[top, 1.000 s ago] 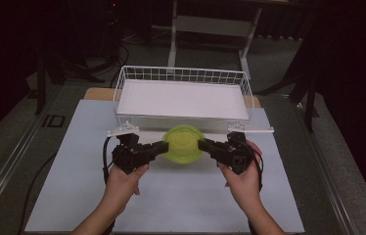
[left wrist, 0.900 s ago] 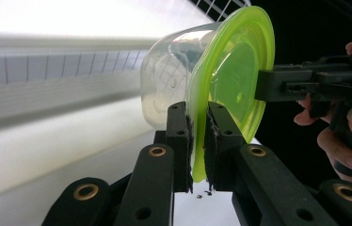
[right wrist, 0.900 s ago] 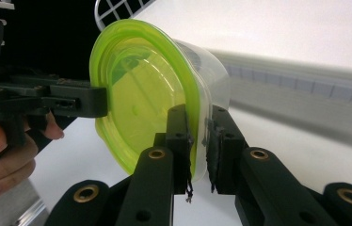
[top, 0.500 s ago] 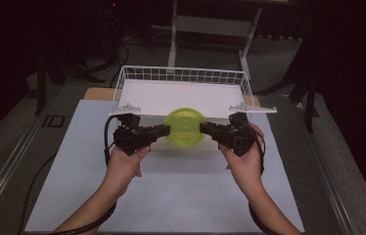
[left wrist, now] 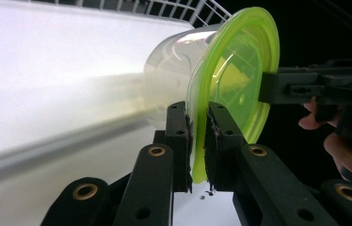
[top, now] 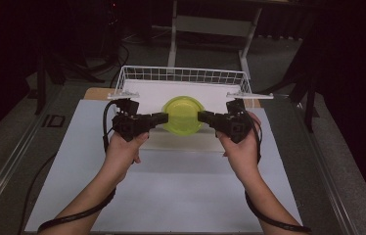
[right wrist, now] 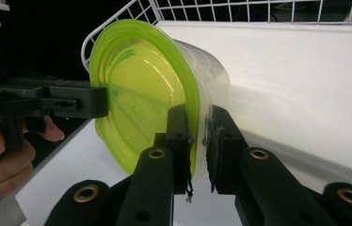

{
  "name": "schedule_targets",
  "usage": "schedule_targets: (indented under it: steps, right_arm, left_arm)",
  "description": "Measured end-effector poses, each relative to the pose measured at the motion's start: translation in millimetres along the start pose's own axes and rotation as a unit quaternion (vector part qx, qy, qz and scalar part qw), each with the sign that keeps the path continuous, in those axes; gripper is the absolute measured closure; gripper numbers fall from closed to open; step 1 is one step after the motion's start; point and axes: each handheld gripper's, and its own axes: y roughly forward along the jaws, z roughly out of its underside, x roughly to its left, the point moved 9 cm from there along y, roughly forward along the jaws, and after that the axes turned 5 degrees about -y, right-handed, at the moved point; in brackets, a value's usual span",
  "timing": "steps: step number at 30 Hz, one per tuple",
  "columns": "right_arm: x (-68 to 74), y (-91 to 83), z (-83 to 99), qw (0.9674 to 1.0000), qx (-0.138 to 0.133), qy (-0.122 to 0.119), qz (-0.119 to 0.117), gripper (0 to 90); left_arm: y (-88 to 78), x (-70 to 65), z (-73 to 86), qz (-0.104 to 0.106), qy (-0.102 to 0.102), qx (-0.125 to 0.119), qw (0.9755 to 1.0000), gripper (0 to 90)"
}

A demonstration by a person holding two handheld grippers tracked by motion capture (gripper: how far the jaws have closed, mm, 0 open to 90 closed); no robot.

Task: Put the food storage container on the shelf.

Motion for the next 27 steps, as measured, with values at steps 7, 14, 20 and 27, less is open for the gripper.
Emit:
schedule_targets:
  steps: [7,14,20,27]
  right_arm:
    - [-8.1,6.8,-18.5,0.9997,0.002,0.024,0.001,80.6]
    - [-17.4,15.6,-28.6,0.9984,0.013,0.054,-0.008,80.8]
    - [-27.3,23.8,-28.0,0.9964,0.03,0.078,-0.014,80.8]
    - [-31.1,27.3,-33.3,0.9928,0.049,0.104,-0.031,80.8]
  left_arm:
    - [8.0,7.4,-19.4,-0.012,-0.016,-0.013,0.9997,80.7]
    - [16.0,16.3,-31.0,-0.017,-0.024,-0.021,0.9993,80.0]
    - [26.1,24.7,-32.6,-0.014,-0.039,-0.01,0.9991,79.5]
    - [27.3,23.6,-34.1,-0.007,-0.039,-0.01,0.9992,71.4]
